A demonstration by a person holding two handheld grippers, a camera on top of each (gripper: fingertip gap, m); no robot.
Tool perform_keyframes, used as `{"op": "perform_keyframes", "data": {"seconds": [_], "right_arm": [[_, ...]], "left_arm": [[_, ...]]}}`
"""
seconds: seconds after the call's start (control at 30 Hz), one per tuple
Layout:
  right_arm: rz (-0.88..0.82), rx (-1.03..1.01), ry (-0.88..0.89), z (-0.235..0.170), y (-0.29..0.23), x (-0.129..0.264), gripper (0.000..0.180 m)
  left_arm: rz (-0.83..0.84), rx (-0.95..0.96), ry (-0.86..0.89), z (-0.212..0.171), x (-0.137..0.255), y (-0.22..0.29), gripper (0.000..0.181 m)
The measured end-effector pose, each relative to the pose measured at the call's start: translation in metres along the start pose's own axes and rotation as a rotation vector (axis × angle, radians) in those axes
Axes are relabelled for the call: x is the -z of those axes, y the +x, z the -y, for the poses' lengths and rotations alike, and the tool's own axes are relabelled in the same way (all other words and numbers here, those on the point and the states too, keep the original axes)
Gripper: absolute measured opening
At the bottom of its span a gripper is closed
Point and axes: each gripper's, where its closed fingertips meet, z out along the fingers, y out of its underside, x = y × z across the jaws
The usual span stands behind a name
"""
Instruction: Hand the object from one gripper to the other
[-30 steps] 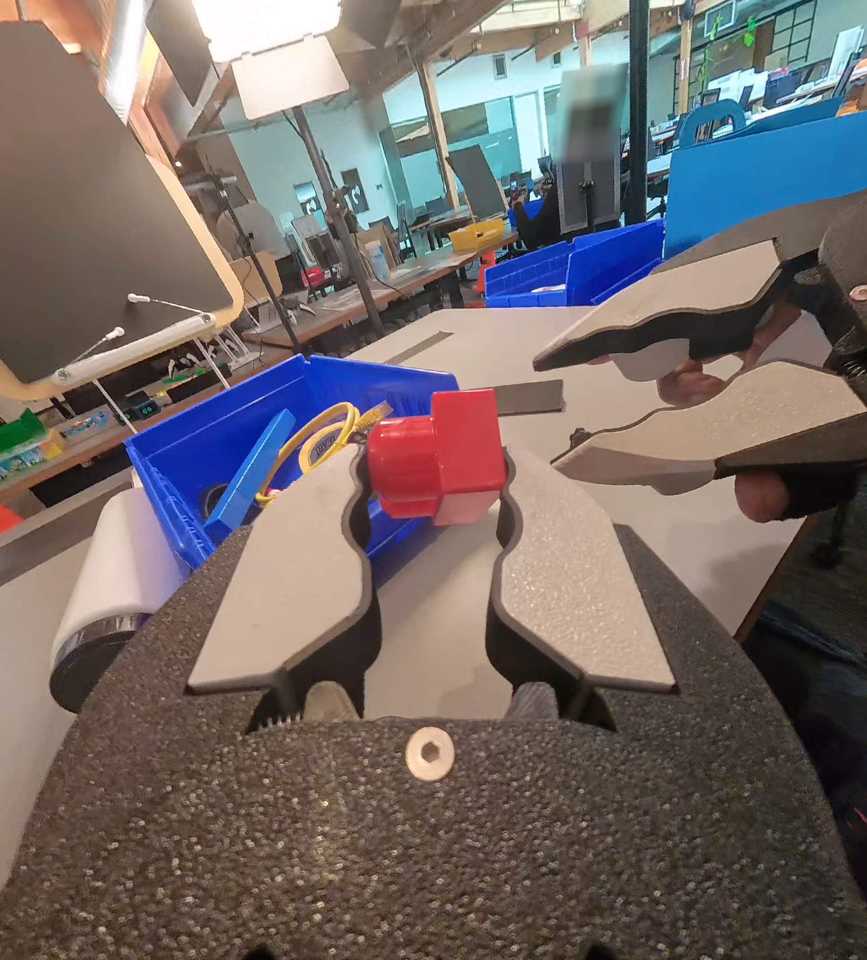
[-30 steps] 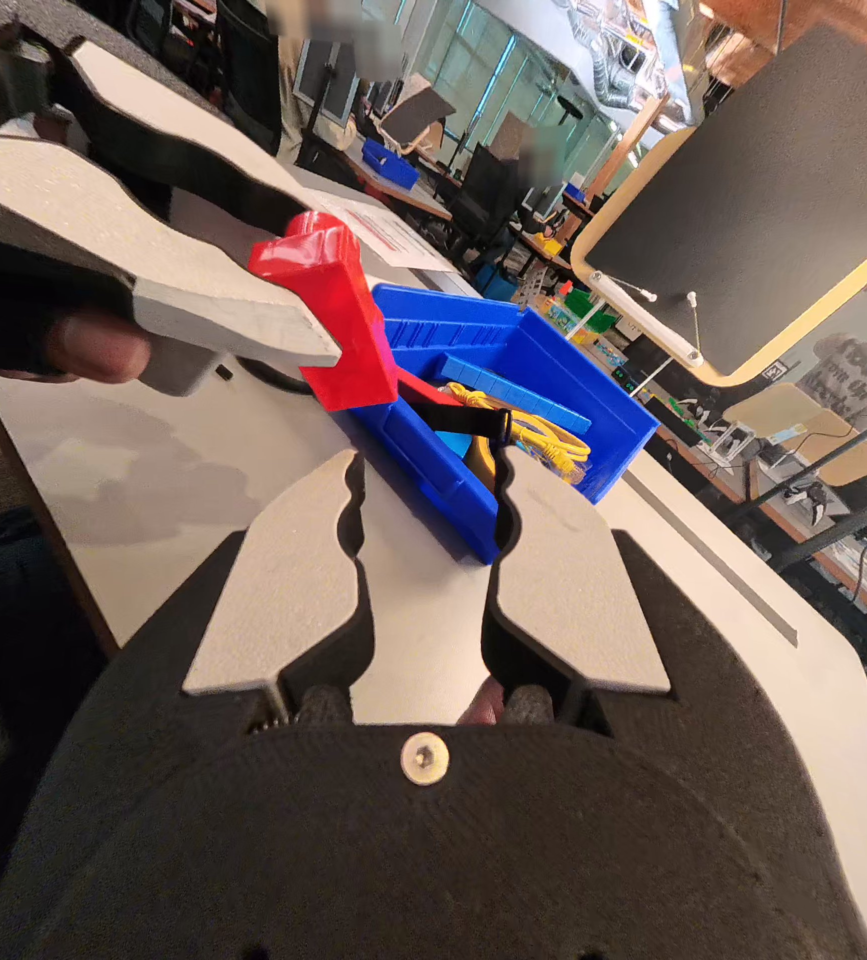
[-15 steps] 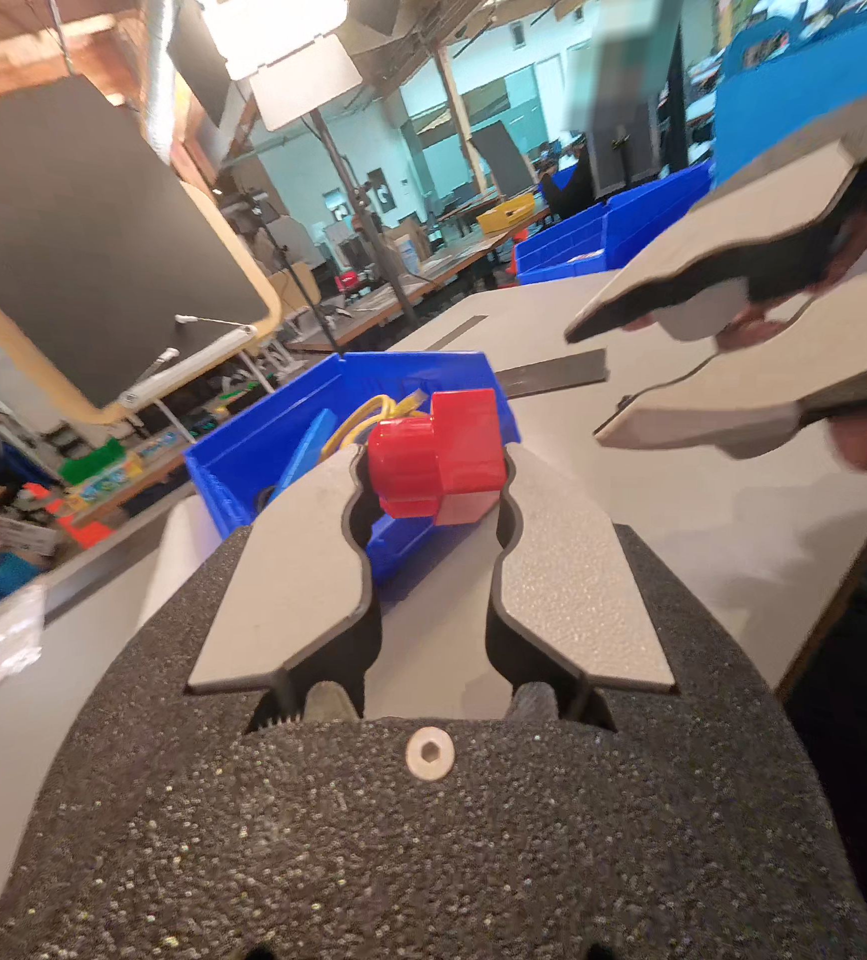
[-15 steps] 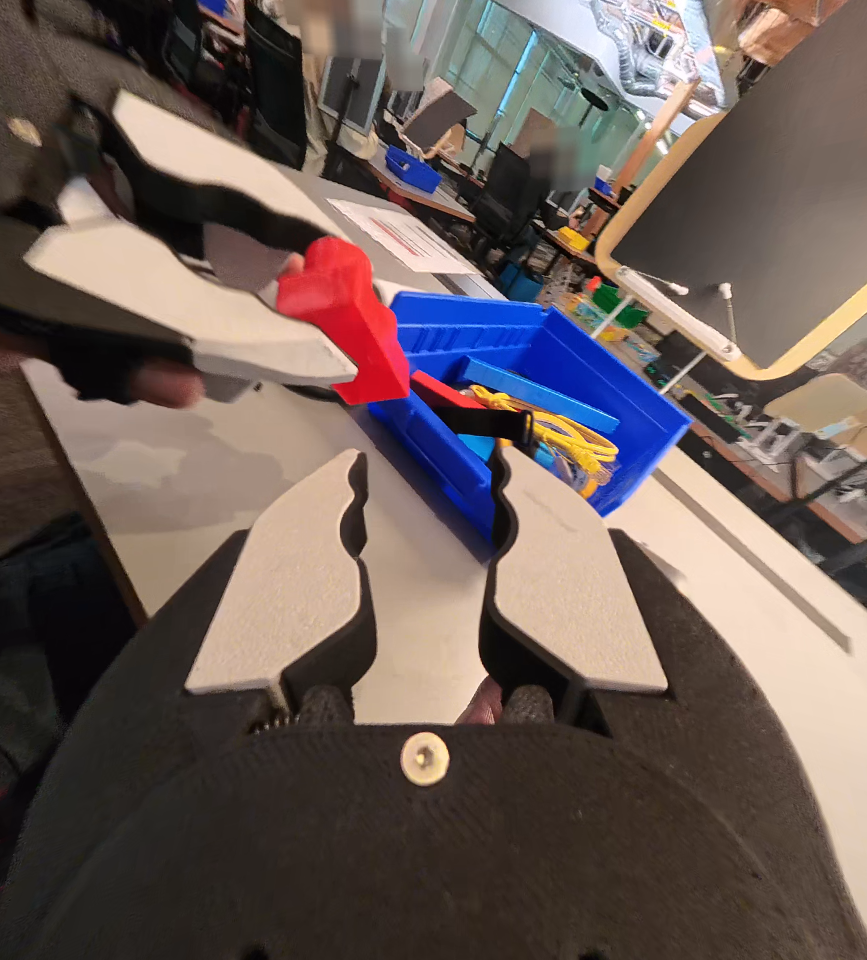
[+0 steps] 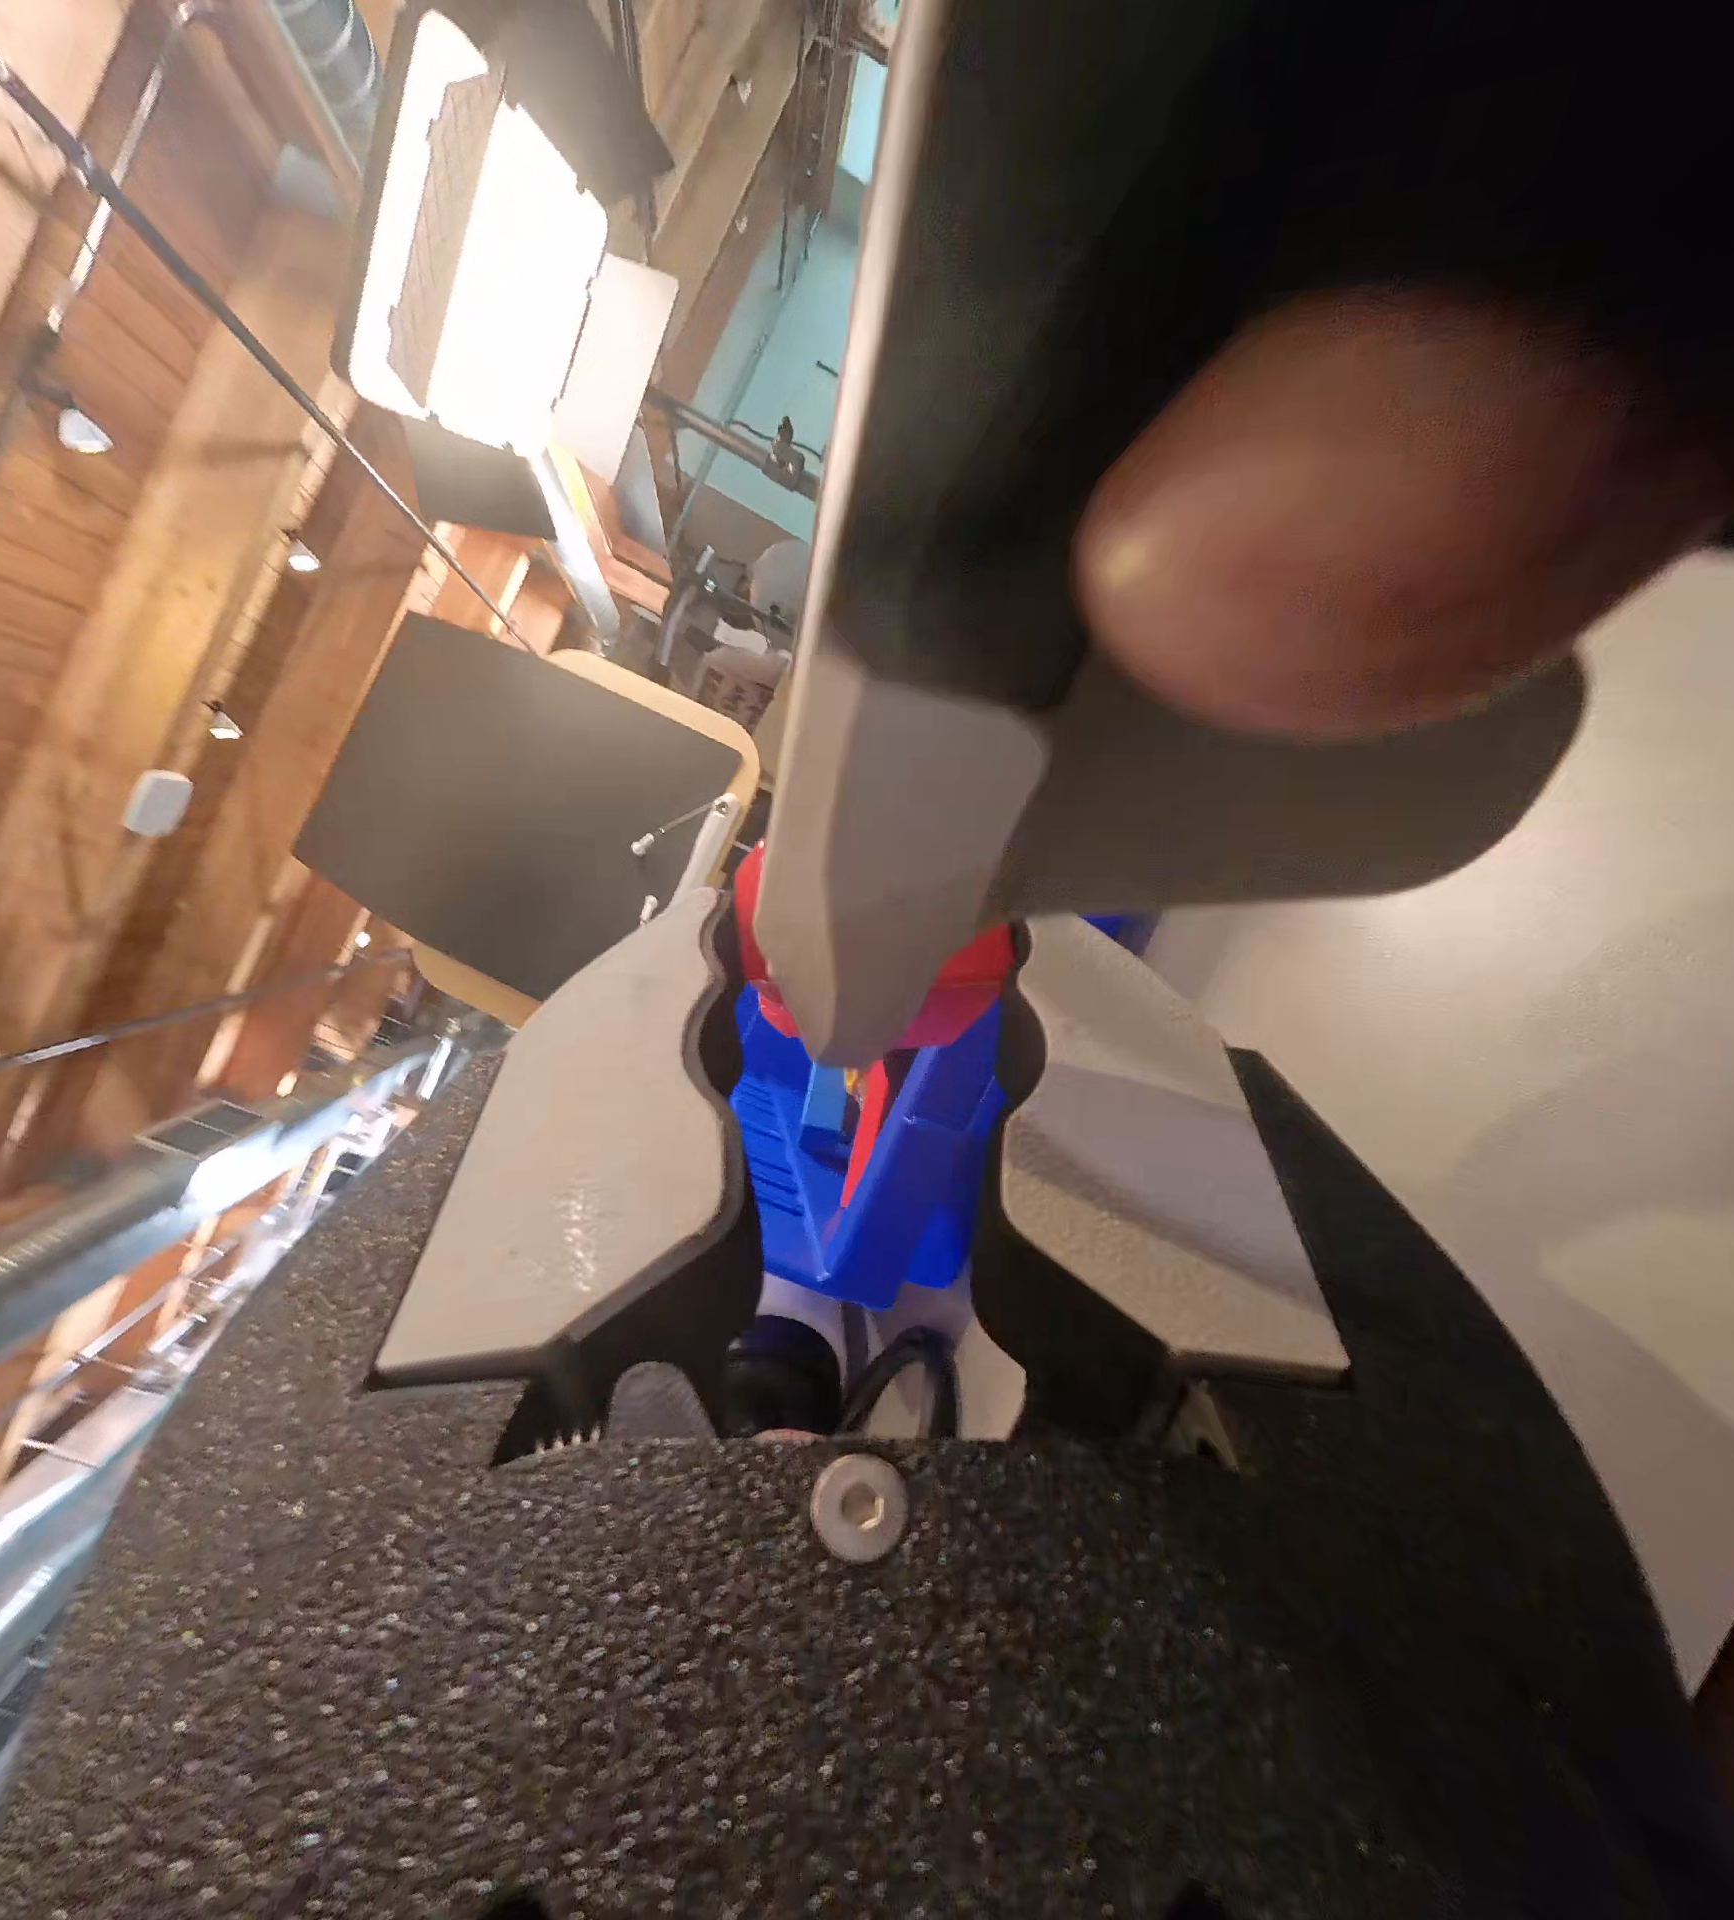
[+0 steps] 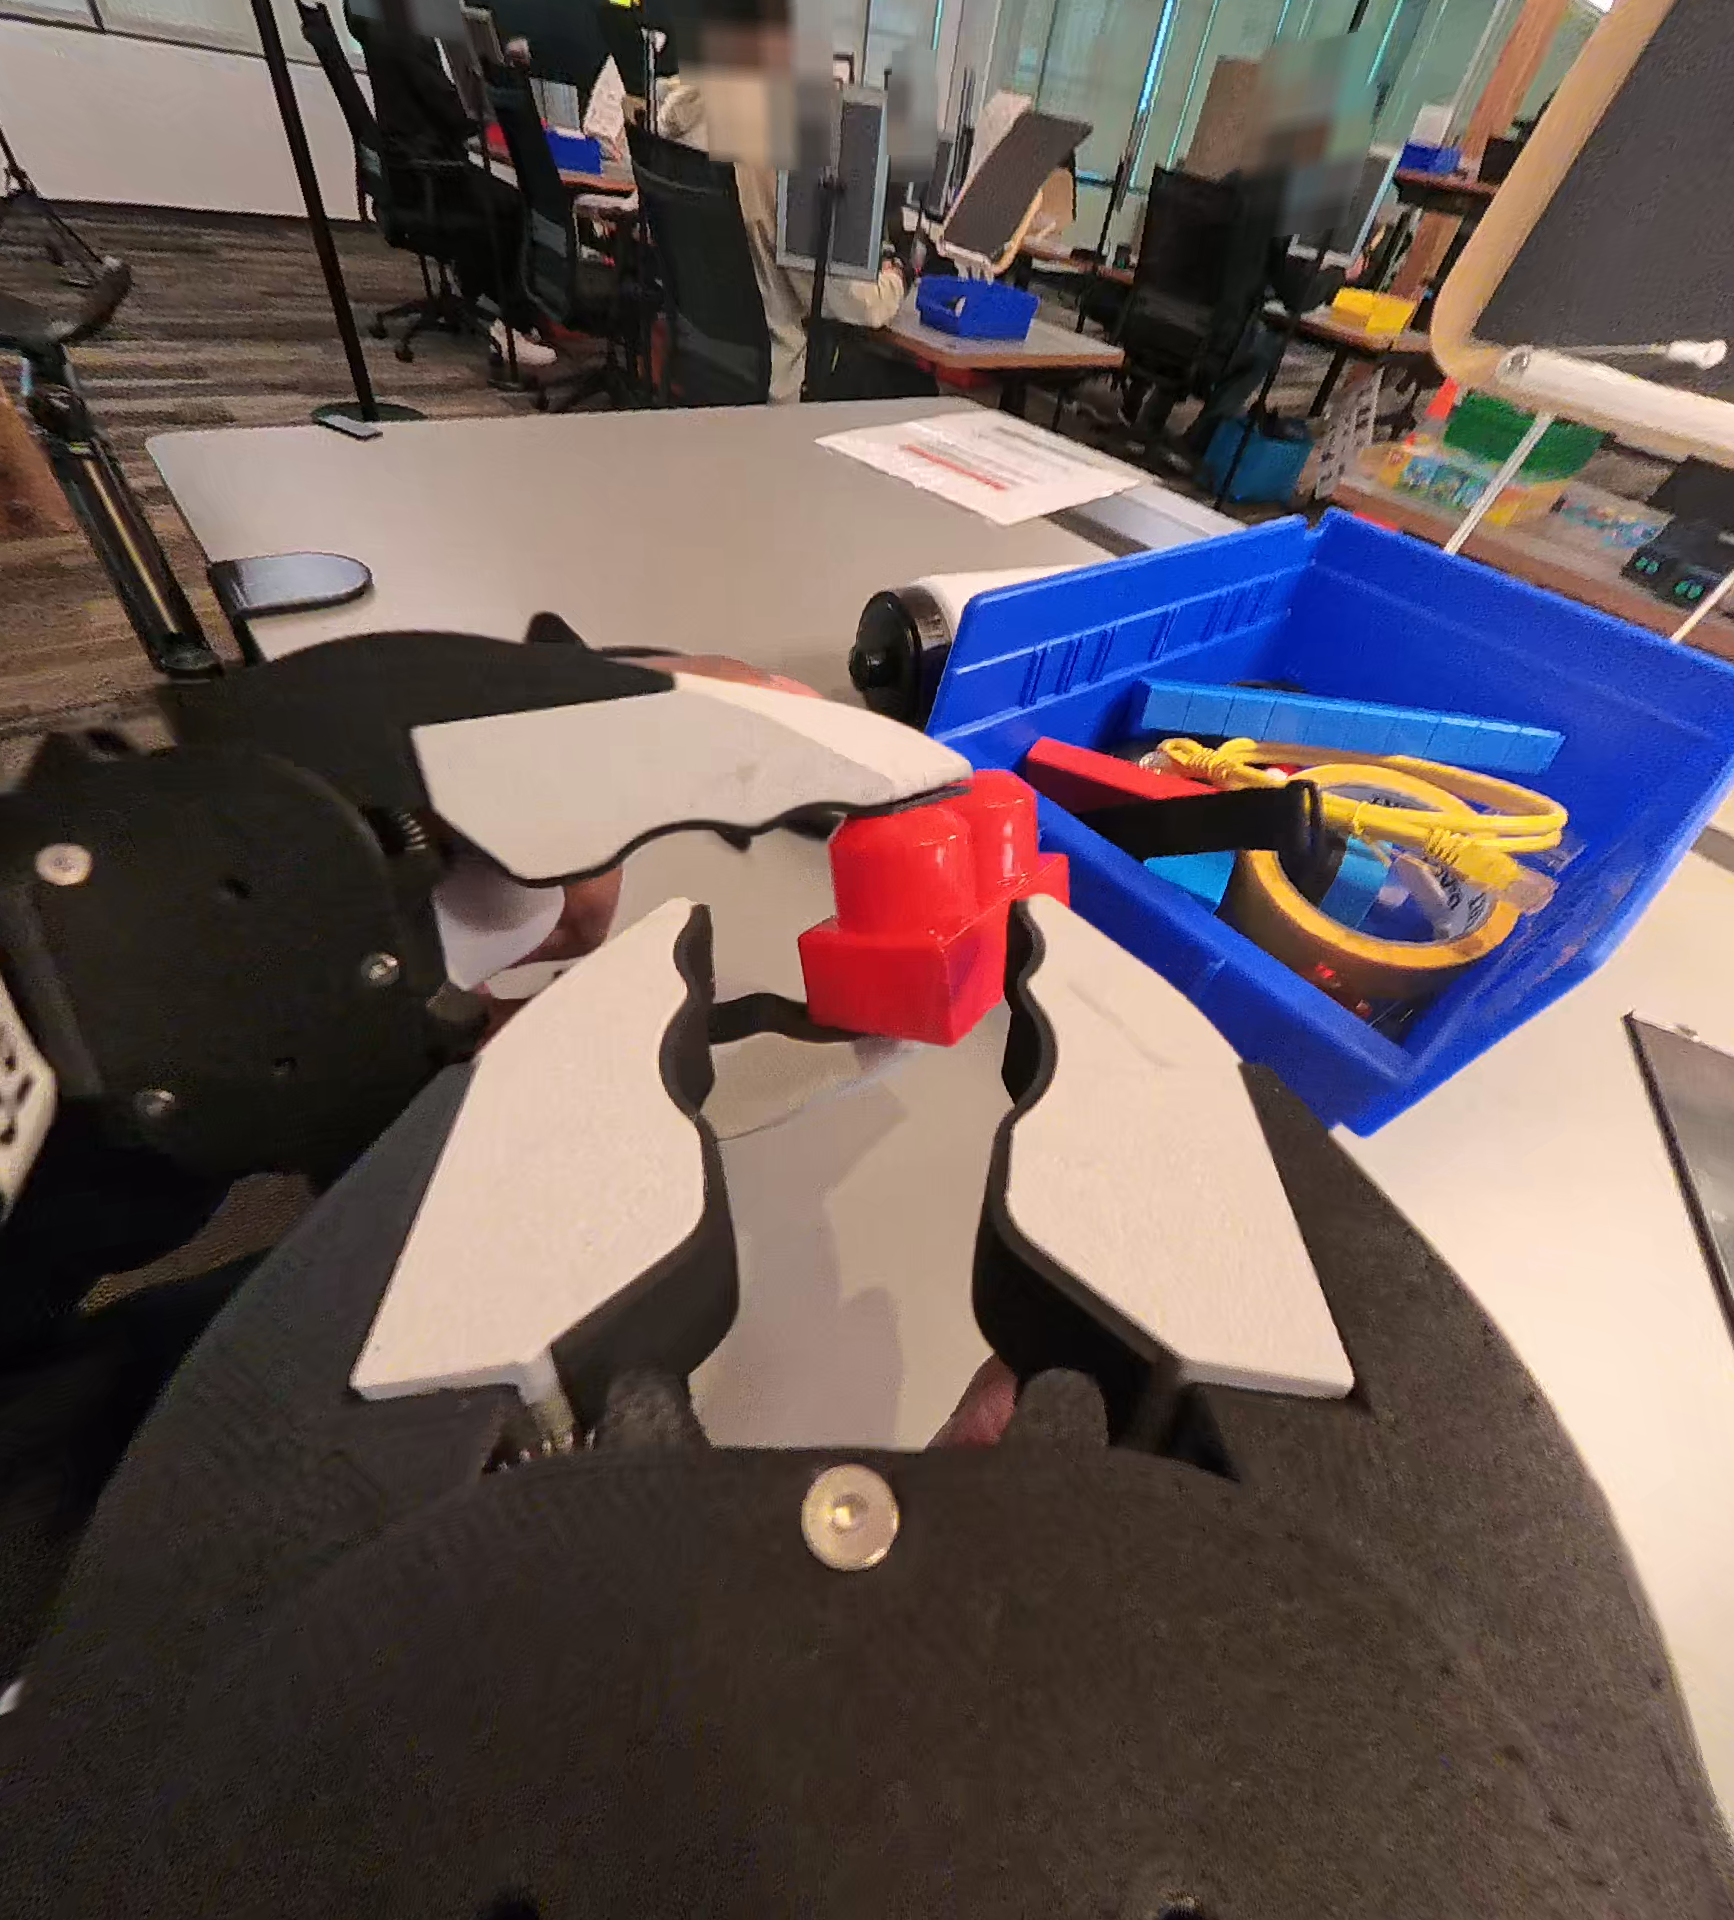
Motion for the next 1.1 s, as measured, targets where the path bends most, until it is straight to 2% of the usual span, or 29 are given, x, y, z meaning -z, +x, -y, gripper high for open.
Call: {"op": "perform_keyframes", "data": {"seconds": [0.27,0.37,0.5,0.57,0.67,0.83,0.93,1.1], "right_arm": [[-0.064,0.016,-0.054,-0.013,0.011,-0.004,0.046],[-0.035,0.017,-0.043,-0.015,0.011,-0.005,0.038],[-0.031,-0.063,-0.067,-0.028,0.031,-0.005,0.034],[-0.010,-0.139,-0.094,-0.038,0.042,-0.005,0.027],[0.036,-0.249,-0.159,-0.058,0.050,-0.008,0.027],[-0.004,-0.354,-0.265,-0.082,0.066,-0.012,0.027],[-0.015,-0.373,-0.326,-0.093,0.071,-0.010,0.031],[0.034,-0.426,-0.257,-0.084,0.075,-0.003,0.045]], "left_arm": [[0.023,-0.109,0.066,0.017,0.003,0.009,0.046],[-0.015,-0.066,0.085,0.014,0.002,0.013,0.046],[-0.163,0.111,0.110,0.006,0.003,0.021,0.050],[-0.229,0.229,0.104,0.000,0.003,0.020,0.052],[-0.264,0.491,0.117,-0.006,0.004,0.004,0.052],[-0.291,0.927,0.169,-0.016,0.005,-0.022,0.049],[-0.312,1.043,0.143,-0.028,0.003,-0.023,0.049],[-0.352,1.222,0.189,-0.027,0.006,-0.030,0.049]]}}
